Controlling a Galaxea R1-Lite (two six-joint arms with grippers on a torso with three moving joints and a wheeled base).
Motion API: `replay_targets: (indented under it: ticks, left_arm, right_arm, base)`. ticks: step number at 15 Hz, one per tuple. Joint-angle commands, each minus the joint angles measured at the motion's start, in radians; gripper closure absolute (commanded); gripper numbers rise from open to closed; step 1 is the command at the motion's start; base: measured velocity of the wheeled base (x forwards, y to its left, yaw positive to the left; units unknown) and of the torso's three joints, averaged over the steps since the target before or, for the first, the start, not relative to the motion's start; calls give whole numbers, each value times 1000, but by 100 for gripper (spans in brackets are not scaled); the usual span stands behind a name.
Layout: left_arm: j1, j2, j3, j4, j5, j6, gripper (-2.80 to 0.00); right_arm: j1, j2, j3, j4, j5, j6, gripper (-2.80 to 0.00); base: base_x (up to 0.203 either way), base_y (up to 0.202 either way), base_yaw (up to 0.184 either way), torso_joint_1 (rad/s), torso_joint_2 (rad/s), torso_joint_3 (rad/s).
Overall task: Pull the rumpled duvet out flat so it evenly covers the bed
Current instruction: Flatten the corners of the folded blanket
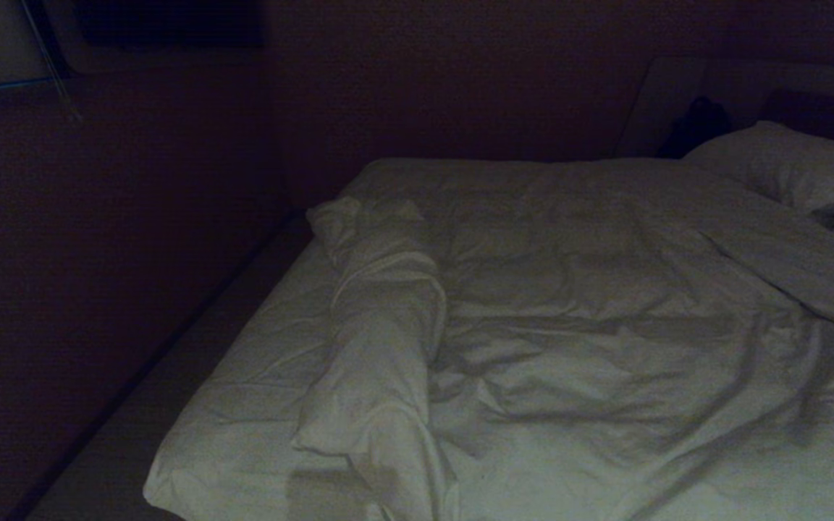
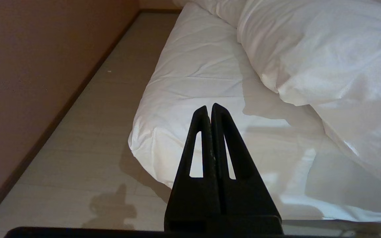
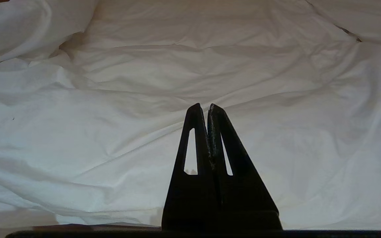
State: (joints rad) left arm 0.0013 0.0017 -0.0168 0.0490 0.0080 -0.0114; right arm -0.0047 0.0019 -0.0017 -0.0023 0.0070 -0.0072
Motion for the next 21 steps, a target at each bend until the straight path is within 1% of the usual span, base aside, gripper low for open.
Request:
replay_targets:
  ticks: [1,4,6,10,11,12,13,14,17,19,21]
  left_arm:
    - [0,0,1,0,-3,2,0]
    - [0,0,-2,0,-7,13,0]
    - [0,0,-3,0,-10,42,0]
    - [0,0,-11,2,-11,45,0]
    - [0,0,-22,1,-19,37,0]
    - [0,5,-70,10,-46,6,0]
    - [0,20,-130,26,-81,-48,0]
    - [0,60,-166,46,-108,-79,0]
    - [-11,255,-236,55,-168,-127,0]
    - [-20,401,-275,33,-230,-170,0]
    - [-23,551,-302,-1,-278,-215,0]
  right_arm:
    - [0,0,0,-1,1,0,0]
    - [0,0,0,-1,1,0,0]
    - [0,0,0,-1,1,0,0]
    - [0,0,0,-1,1,0,0]
    - [-1,0,0,-1,1,0,0]
    - [0,0,0,-1,1,0,0]
    - [0,0,0,-1,1,0,0]
    - [0,0,0,-1,1,0,0]
    - [0,0,0,-1,1,0,0]
    - [0,0,0,-1,1,0,0]
    - [0,0,0,-1,1,0,0]
  base:
    - [0,0,0,0,0,0]
    - [0,0,0,0,0,0]
    - [0,0,0,0,0,0]
    - [0,0,0,0,0,0]
    - [0,0,0,0,0,0]
    - [0,0,0,0,0,0]
    - [0,0,0,0,0,0]
    - [0,0,0,0,0,0]
    - [0,0,0,0,0,0]
    - [0,0,0,0,0,0]
    - [0,0,0,0,0,0]
